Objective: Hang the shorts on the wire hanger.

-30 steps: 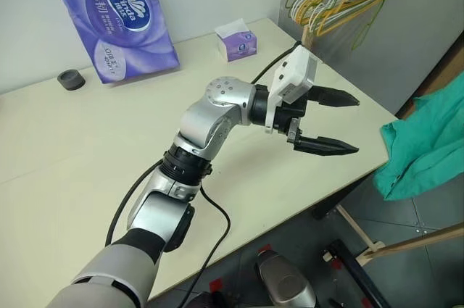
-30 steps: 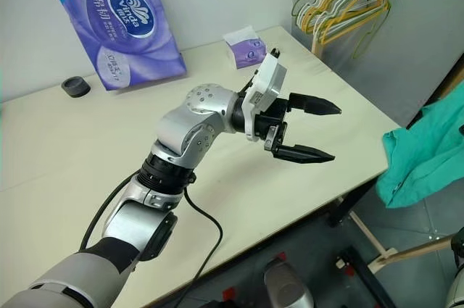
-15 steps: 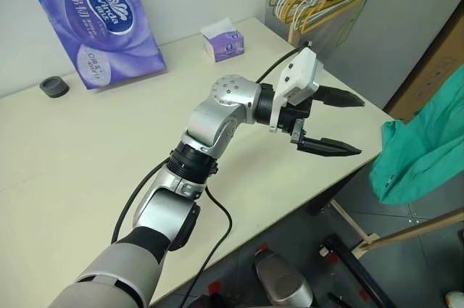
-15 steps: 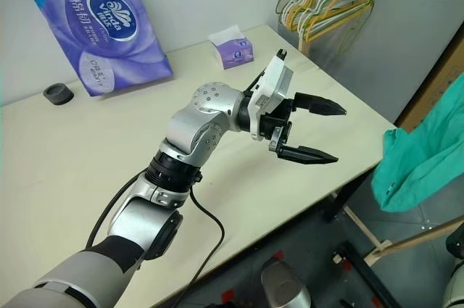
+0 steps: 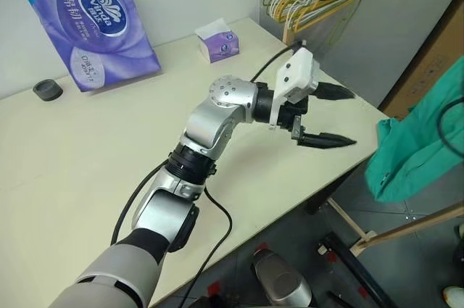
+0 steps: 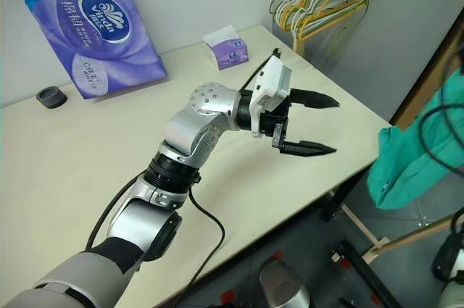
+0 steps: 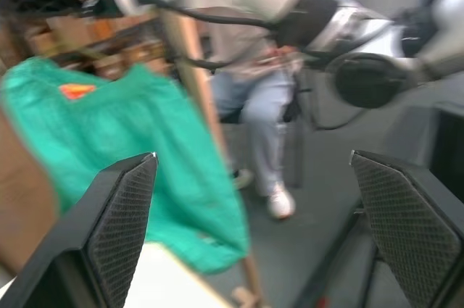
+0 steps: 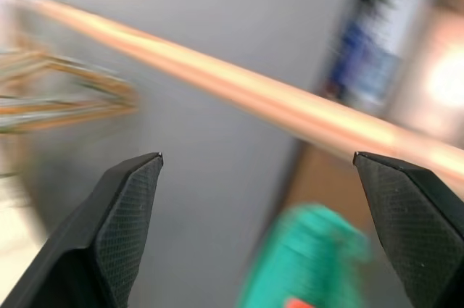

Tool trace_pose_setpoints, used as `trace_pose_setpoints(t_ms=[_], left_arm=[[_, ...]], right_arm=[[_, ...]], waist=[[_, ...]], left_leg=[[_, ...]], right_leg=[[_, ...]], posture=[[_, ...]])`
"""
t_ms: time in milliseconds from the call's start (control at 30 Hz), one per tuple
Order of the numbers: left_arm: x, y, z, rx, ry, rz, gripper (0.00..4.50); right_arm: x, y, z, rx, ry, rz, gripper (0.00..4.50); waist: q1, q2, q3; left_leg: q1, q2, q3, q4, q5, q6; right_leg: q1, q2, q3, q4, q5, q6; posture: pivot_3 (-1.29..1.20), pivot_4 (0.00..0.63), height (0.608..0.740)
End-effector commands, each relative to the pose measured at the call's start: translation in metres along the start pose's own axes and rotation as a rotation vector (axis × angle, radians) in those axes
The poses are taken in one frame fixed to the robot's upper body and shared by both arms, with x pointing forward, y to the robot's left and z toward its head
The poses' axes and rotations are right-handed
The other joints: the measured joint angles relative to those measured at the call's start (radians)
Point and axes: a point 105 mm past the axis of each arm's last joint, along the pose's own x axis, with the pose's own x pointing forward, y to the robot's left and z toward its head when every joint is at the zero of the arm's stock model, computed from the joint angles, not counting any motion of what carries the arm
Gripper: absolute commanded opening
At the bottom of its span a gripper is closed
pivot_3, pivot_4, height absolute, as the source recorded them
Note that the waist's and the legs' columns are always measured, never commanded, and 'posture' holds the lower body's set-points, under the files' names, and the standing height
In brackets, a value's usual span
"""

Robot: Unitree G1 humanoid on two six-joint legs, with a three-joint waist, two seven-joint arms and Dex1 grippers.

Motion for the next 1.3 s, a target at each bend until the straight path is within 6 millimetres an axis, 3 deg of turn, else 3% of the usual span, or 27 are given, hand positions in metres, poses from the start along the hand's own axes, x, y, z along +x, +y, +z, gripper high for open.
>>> trace_pose_setpoints(t_ms=[33,167,267,400,433,533,667,767,967,1300], left_arm=[[-0.027,0.008,-0.001,-0.016,-0.008,0.137,4.50],[-0.065,-0.022,-0.019,-0.125,0.029,0.173,4.50],[-0.115,-0.015,-0.048,-0.190,0.126,0.496,4.50],[-0.192,0.002,-0.071,-0.168,0.198,1.114,4.50],[-0.207,0.002,-0.074,-0.164,0.207,1.232,4.50],[-0.256,-0.024,-0.090,-0.091,0.379,1.617,4.50],[-0.281,-0.062,-0.099,-0.103,0.410,1.853,4.50],[-0.293,-0.077,-0.103,-0.116,0.445,1.935,4.50],[-0.306,-0.077,-0.097,-0.104,0.444,1.973,4.50],[-0.294,-0.071,-0.094,-0.079,0.416,1.938,4.50]], right_arm=[[-0.008,0.046,0.010,0.017,-0.107,0.119,4.49],[-0.018,0.109,-0.012,0.148,-0.095,0.282,4.49],[-0.024,0.156,-0.032,0.239,-0.069,0.427,4.49],[-0.036,0.200,-0.051,0.264,-0.055,0.588,4.49],[-0.038,0.207,-0.054,0.266,-0.054,0.616,4.49],[-0.043,0.235,-0.070,0.312,-0.016,0.699,4.49],[-0.046,0.262,-0.090,0.358,0.030,0.754,4.49],[-0.047,0.275,-0.100,0.376,0.051,0.782,4.49],[-0.041,0.282,-0.109,0.404,0.071,0.771,4.49],[-0.043,0.293,-0.106,0.416,0.071,0.827,4.49]], waist=[[0.001,0.000,0.000],[0.006,0.003,-0.003],[0.032,0.004,-0.010],[0.111,-0.003,-0.020],[0.126,-0.004,-0.023],[0.185,-0.013,-0.041],[0.267,-0.018,-0.055],[0.335,-0.020,-0.058],[0.447,-0.020,-0.058],[0.516,-0.020,-0.058]], left_leg=[[0.000,0.000,0.000,0.000,0.000,0.000],[-0.002,0.001,-0.001,0.000,0.000,0.000],[-0.006,0.002,-0.004,0.003,0.000,0.000],[-0.009,0.001,-0.006,0.014,-0.001,-0.001],[-0.009,0.000,-0.007,0.016,-0.001,-0.001],[-0.009,0.000,-0.008,0.016,-0.002,-0.002],[-0.009,0.000,-0.010,0.016,-0.003,-0.004],[-0.008,0.000,-0.011,0.016,-0.003,-0.005],[-0.007,0.002,-0.015,0.019,0.000,-0.007],[-0.008,0.003,-0.018,0.019,0.001,-0.008]], right_leg=[[0.000,0.000,0.000,0.001,0.000,0.000],[-0.005,-0.003,0.000,0.005,0.003,-0.005],[-0.011,-0.003,-0.002,0.010,0.003,-0.006],[-0.014,-0.003,-0.004,0.017,0.003,-0.006],[-0.014,-0.004,-0.004,0.017,0.003,-0.006],[-0.014,-0.005,-0.006,0.017,0.004,-0.006],[-0.014,-0.004,-0.008,0.017,0.004,-0.007],[-0.014,-0.004,-0.009,0.017,0.006,-0.011],[-0.014,-0.001,-0.011,0.021,0.009,-0.016],[-0.014,-0.001,-0.023,0.020,0.010,-0.017]], posture=[[-0.51,0.136,0.740],[-0.42,0.105,0.740],[-0.37,0.087,0.740],[-0.30,0.070,0.740],[-0.28,0.063,0.740],[-0.23,0.054,0.740],[-0.11,0.040,0.740],[-0.06,0.046,0.740],[0.01,0.062,0.740],[0.05,0.078,0.740]])
